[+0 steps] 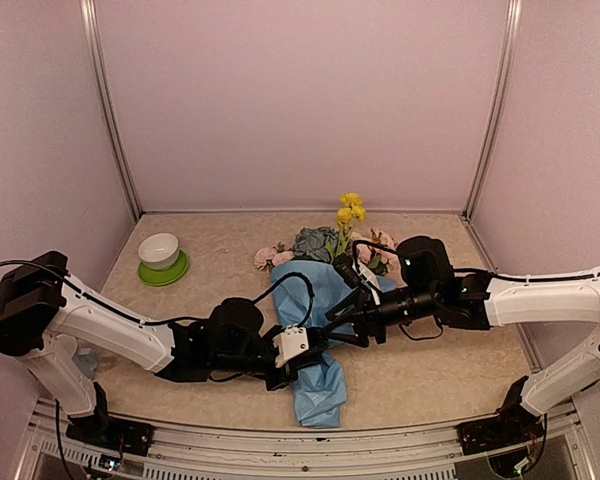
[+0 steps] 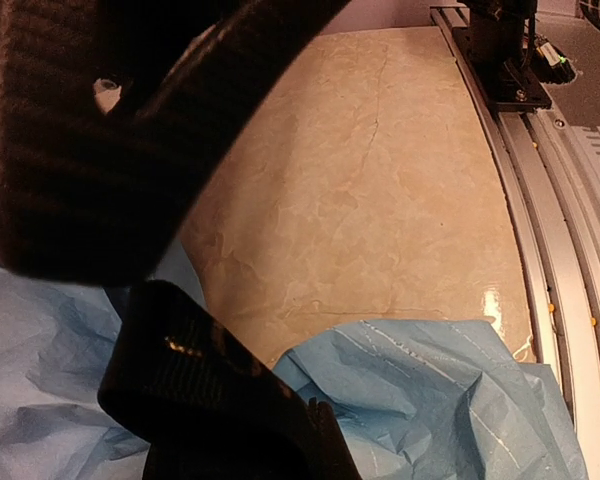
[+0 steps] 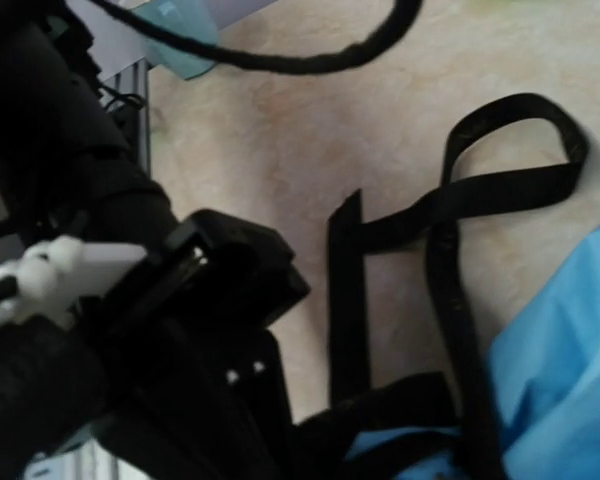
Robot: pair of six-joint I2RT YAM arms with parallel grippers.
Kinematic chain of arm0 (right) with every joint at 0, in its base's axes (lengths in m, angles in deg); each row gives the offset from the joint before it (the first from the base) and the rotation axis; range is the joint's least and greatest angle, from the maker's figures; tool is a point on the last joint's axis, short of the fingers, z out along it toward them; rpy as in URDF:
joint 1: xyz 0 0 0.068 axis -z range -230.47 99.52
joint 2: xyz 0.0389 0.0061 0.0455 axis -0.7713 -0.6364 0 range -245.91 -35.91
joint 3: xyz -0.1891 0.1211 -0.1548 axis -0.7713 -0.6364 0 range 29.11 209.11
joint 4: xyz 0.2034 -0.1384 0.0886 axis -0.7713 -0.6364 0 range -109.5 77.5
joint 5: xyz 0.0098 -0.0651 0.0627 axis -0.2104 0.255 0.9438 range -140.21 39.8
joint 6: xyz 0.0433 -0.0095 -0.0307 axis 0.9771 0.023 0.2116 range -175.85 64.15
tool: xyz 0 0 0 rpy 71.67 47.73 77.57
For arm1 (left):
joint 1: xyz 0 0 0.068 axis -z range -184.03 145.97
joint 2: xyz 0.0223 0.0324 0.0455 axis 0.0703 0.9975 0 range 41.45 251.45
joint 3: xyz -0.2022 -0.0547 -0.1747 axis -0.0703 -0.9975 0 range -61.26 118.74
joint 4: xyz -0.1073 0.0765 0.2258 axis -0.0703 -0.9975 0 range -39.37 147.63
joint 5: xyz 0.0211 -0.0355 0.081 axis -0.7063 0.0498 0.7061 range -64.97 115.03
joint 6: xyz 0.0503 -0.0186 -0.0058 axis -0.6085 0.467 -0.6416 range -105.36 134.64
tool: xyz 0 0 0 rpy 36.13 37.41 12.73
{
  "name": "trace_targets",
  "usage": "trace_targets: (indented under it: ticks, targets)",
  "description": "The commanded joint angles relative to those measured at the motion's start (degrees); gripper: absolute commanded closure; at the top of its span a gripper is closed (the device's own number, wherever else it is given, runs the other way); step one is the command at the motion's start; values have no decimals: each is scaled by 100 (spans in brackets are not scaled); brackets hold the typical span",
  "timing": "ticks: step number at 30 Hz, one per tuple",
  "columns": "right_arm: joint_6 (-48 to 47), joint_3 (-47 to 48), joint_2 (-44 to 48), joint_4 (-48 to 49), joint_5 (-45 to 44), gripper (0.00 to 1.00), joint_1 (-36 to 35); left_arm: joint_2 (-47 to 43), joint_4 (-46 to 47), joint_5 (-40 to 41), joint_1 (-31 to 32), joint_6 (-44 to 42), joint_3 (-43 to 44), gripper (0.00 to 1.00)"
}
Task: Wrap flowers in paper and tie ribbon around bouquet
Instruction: Place the right side of the half-tied ribbon at the center of the board, then pass from the left arm to the right
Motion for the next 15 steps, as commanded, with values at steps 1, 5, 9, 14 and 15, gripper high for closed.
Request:
trace_targets:
  ticks: [1, 5, 9, 14, 15]
  targets:
    - [245, -112, -202, 677, 490, 43, 18, -172, 146, -70, -38, 60, -40, 100]
    - [388, -130, -557, 802, 772, 40, 21, -171, 146, -88, -38, 56, -40, 100]
    - [555, -33, -902, 990, 1217, 42, 7, -154, 127, -78, -46, 71, -13, 100]
    - [611, 11, -1060, 1040, 1401, 100, 0, -171, 144, -70, -57, 99, -30, 100]
    - [617, 31, -1090, 947, 1387, 100, -1, -171, 144, -68, -63, 108, -31, 100]
